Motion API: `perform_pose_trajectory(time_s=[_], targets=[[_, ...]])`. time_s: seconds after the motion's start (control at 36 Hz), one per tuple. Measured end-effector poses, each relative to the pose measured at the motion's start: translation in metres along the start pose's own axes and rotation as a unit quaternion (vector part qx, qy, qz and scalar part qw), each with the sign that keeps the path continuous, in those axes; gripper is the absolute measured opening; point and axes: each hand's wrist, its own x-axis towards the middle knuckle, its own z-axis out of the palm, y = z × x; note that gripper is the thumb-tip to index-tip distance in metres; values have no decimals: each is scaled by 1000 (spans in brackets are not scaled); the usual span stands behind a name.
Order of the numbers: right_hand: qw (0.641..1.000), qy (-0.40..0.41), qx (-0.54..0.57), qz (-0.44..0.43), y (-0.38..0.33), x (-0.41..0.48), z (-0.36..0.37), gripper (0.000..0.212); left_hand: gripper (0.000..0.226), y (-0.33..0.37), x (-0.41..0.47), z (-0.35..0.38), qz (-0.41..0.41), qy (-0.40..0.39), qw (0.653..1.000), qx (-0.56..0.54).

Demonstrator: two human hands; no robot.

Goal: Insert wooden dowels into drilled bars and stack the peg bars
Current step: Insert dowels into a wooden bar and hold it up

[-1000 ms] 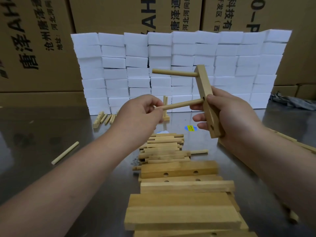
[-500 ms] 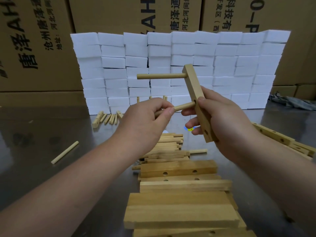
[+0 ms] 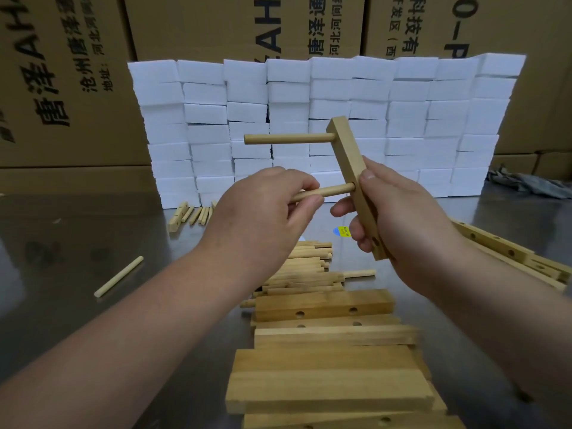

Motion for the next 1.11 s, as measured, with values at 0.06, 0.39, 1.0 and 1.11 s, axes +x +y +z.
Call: perform_pose_trajectory(time_s=[0.06,0.39,1.0,1.11], targets=[[1000,-1,1,-6,-1,0,0,32,17,0,0,1,-2,4,1000,-8],[1000,2,-5,-26,-5,-4,1,31,13,2,0,0,-70,0,993,-96],[999,-2,-11,-43,-7,-9,6,31,36,10,1,-10,68,-41,990,116],[998,3,-23,-62,-6,-11,6,31,35,9,1,-12,72,-39,989,120]])
